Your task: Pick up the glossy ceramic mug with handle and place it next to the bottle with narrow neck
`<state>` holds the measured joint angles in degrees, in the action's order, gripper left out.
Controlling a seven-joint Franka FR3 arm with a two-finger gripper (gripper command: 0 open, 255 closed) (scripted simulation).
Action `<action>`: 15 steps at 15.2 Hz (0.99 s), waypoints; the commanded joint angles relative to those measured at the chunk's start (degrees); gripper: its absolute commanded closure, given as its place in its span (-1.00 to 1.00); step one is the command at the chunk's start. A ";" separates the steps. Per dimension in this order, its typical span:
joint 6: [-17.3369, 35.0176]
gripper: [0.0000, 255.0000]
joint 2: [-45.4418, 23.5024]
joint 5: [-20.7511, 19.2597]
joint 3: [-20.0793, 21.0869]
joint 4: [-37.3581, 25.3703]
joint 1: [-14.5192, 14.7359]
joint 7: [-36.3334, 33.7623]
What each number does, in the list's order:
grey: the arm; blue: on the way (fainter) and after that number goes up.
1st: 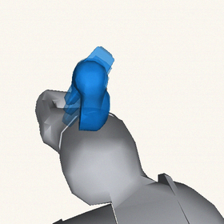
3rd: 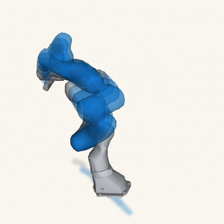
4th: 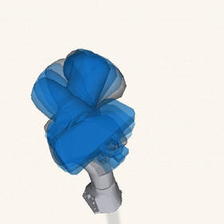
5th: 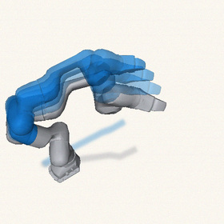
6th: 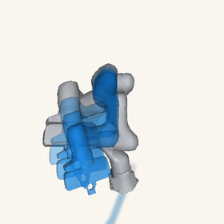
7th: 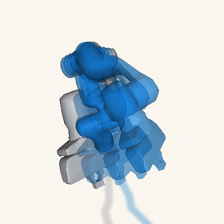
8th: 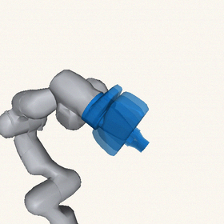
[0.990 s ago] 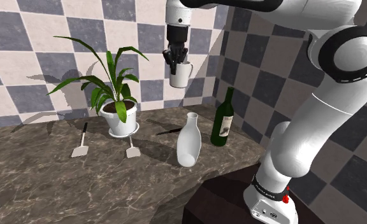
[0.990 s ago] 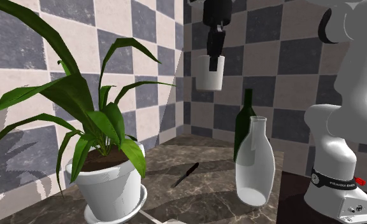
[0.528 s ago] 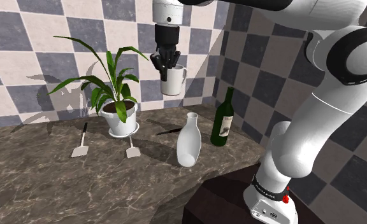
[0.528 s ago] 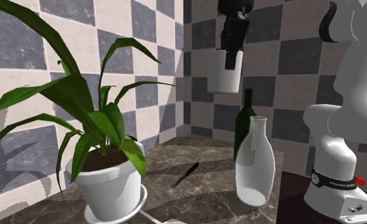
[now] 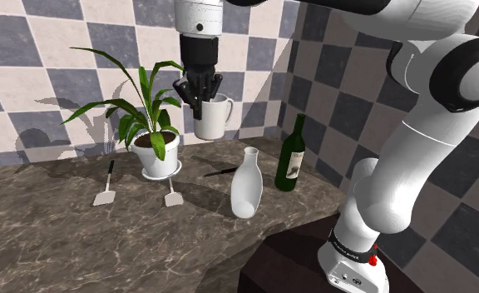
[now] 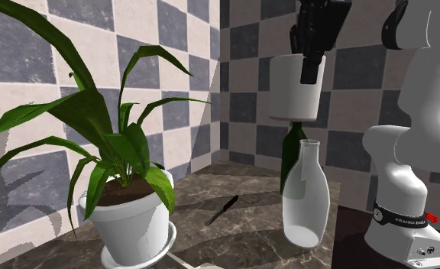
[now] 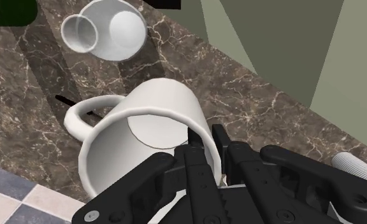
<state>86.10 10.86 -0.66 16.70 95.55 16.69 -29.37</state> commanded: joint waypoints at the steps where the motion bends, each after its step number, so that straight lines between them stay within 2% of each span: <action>1: 1.31 1.00 0.51 0.17 0.22 1.78 0.18 -0.46; 15: 12.35 1.00 2.94 0.85 0.14 15.16 0.41 -0.47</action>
<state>97.75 13.60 0.14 16.84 109.89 17.07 -29.84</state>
